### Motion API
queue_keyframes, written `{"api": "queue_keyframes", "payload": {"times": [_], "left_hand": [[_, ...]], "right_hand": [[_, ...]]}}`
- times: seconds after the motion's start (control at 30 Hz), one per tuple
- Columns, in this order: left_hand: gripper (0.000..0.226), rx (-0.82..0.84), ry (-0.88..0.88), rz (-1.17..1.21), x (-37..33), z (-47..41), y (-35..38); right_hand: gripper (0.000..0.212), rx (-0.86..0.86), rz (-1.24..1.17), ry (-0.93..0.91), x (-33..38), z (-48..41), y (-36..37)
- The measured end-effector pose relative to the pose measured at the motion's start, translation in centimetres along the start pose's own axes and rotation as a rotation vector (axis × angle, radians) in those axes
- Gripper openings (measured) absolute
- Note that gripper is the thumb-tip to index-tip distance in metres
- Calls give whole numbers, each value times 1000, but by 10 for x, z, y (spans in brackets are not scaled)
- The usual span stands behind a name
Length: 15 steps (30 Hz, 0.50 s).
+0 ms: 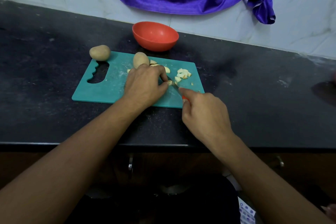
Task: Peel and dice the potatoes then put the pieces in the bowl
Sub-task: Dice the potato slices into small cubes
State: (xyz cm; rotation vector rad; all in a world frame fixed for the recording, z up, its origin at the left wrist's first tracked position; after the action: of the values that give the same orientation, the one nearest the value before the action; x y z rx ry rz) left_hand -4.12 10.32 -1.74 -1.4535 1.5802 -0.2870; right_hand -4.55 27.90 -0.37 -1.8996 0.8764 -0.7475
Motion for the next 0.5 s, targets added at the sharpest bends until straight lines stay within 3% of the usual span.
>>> {"api": "queue_keyframes", "payload": {"times": [0.2, 0.5], "left_hand": [[11, -3, -8, 7, 1, 0, 2], [6, -1, -19, 39, 6, -2, 6]], "right_hand": [[43, -81, -73, 43, -3, -9, -7], [48, -32, 74, -38, 8, -2, -1]]}}
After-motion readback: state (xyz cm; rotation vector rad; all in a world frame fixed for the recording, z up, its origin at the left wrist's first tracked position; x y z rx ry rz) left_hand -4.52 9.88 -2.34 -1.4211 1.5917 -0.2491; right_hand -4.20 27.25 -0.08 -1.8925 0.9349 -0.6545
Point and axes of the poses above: each hand's wrist, its own z-axis away from the middle knuckle, its own y-axis out of the palm, x = y × z, the point moved 2 cm from there along -z, towards the middle knuckle, and after that the axes turned 14 degrees about -x, right-handed, at the moved point
